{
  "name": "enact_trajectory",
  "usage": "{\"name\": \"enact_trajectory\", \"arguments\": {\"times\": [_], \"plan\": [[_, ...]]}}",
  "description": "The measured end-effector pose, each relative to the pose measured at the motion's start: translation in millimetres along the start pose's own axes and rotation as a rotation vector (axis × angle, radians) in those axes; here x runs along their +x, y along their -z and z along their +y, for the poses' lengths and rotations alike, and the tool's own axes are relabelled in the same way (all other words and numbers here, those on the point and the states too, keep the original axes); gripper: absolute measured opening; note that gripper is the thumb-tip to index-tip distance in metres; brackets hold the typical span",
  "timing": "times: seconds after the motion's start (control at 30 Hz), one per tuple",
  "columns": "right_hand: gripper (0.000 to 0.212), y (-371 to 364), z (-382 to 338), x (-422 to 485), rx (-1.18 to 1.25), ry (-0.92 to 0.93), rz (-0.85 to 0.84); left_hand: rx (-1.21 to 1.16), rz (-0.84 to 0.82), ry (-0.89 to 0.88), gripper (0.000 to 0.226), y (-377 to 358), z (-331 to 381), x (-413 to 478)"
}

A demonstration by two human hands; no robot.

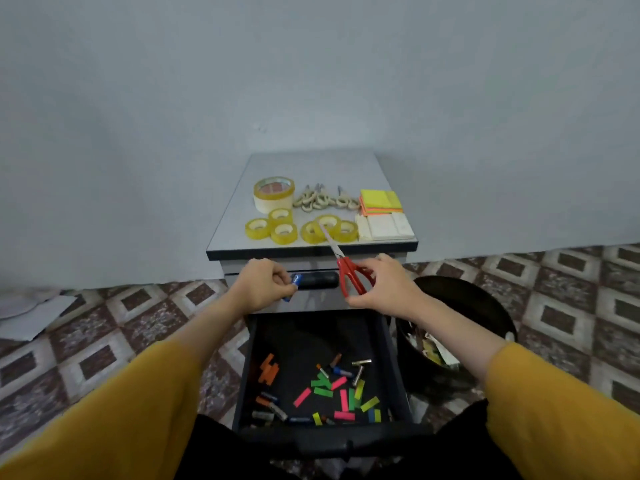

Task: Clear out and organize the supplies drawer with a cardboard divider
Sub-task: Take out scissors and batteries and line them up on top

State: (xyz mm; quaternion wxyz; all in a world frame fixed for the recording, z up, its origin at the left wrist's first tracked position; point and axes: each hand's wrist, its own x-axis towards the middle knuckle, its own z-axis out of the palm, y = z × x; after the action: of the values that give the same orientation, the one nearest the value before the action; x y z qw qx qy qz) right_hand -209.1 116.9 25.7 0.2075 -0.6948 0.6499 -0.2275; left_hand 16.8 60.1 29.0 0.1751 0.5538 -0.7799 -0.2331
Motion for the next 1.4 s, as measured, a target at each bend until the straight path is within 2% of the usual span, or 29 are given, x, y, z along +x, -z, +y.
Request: {"name": "enact_trajectory", "arguments": {"times": [0.07, 0.2, 0.33, 0.5, 0.6, 0.73, 0.93, 1.13, 1.4], "plan": [[0.041, 18.7, -4.6, 9.0, 0.042, -0.006, 0.06, -0.02, 0.056, 0.002, 0.018, 10.3, 6.8, 9.1], [0.029, 43.1, -11.0, 31.1, 0.024, -0.052, 0.16, -0.1, 0.122, 0.066, 0.015, 25.8, 15.3, 29.3], [0.031, 60.1, -14.1, 60.3, 0.014, -0.113, 0.207, -0.176, 0.163, 0.107, 0.009, 41.4, 23.3, 53.1], [0.046, 69.0, -5.4, 108.2, 0.004, -0.169, 0.224, -0.167, 0.187, 0.165, 0.013, 55.8, 28.2, 98.0], [0.049, 70.8, 1.9, 131.4, -0.015, -0.2, 0.226, -0.104, 0.179, 0.218, 0.016, 56.2, 29.5, 127.6], [0.047, 69.4, 8.9, 163.6, -0.053, -0.194, 0.225, 0.032, 0.078, 0.283, 0.023, 44.0, 31.7, 161.9], [0.046, 67.3, 11.8, 190.0, -0.078, -0.163, 0.211, 0.245, 0.017, 0.302, 0.023, 30.6, 30.6, 182.2], [0.052, 64.0, 12.5, 204.5, -0.098, -0.143, 0.209, 0.46, 0.045, 0.259, 0.027, 26.4, 30.7, 181.9], [0.05, 57.4, 3.6, 212.4, -0.146, -0.179, 0.174, 0.42, 0.099, 0.258, 0.04, 27.8, 21.7, 180.7]]}}
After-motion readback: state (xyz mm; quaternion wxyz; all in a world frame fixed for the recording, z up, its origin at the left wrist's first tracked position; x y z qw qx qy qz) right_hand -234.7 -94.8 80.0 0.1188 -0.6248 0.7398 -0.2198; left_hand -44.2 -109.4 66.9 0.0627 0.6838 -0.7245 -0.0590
